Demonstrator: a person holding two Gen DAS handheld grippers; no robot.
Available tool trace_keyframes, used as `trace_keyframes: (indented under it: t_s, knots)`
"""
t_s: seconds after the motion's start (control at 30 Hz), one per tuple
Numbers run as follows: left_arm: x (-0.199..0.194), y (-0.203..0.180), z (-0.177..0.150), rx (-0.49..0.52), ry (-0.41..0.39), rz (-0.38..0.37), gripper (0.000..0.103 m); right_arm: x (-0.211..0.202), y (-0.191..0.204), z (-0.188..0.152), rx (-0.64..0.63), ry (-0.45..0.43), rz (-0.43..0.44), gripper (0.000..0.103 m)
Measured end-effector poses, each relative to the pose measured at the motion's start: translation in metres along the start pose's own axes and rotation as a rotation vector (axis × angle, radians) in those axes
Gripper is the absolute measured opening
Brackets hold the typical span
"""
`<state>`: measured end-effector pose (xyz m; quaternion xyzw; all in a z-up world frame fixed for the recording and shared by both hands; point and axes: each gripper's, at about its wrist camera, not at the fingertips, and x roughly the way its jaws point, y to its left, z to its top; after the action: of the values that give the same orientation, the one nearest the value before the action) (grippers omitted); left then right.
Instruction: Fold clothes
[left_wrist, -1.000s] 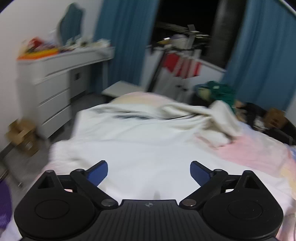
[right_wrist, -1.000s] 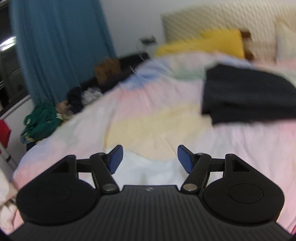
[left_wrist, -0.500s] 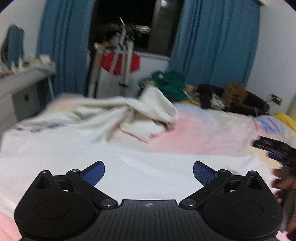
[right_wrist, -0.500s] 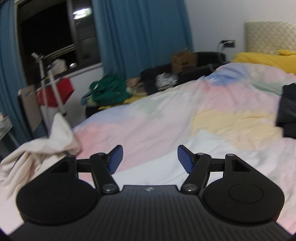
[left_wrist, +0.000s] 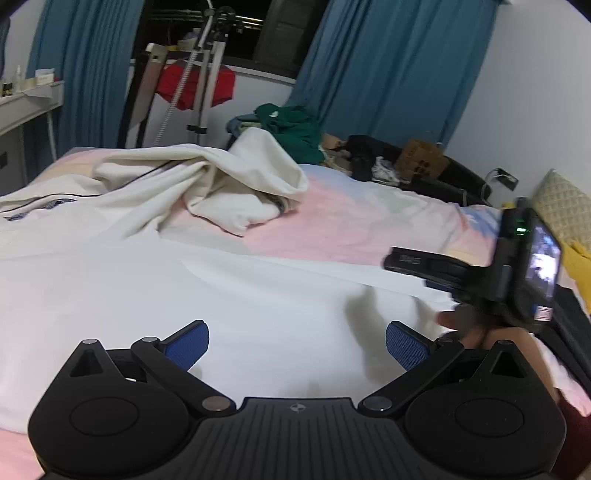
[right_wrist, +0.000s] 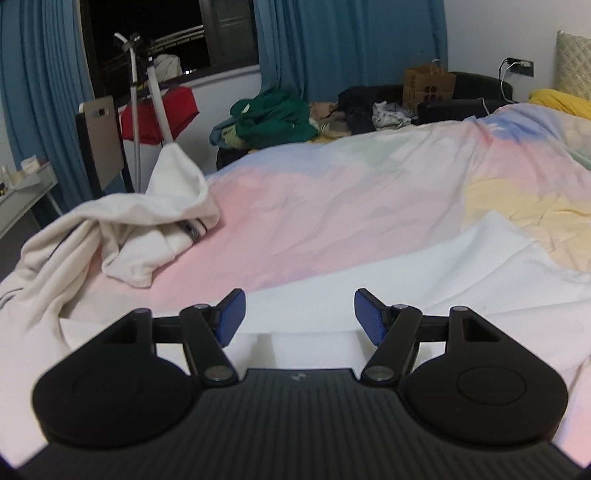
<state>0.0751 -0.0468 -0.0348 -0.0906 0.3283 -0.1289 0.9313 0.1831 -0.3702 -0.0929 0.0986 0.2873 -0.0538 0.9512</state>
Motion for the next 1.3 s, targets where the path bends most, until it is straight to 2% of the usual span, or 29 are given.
trace_keyframes:
  t_s: [0.17,0.57,0.63,0.77,0.87,1.13,1.17,1.3]
  knots:
    - [-0.004,0.002,-0.002,-0.005,0.007,-0.049,0.103,0.007,0.002,-0.005,0.006,0.026,-0.003,0.067]
    - [0.006,0.011,-0.001,-0.018,0.007,-0.031,0.103,0.009,0.001,-0.007,0.021,0.023,-0.005,0.067]
    - [0.008,0.013,-0.001,-0.019,0.007,-0.025,0.103,0.009,0.001,-0.009,0.027,0.019,0.033,0.067]
    - [0.023,0.029,-0.001,0.000,-0.013,0.048,0.103,0.009,0.004,-0.011,0.051,0.011,0.145,0.067]
    - [0.035,0.042,-0.001,0.015,-0.027,0.103,0.103,0.021,0.006,-0.009,0.114,0.044,0.240,0.067]
    - [0.066,0.074,0.000,0.053,-0.066,0.251,0.101,0.111,0.039,0.002,0.380,0.232,0.461,0.068]
    - [0.070,0.078,0.000,0.056,-0.069,0.266,0.100,0.122,0.050,0.003,0.377,0.235,0.466,0.064]
    - [0.090,0.092,-0.005,0.038,-0.049,0.261,0.096,0.164,0.101,0.009,0.268,0.226,0.459,0.064]
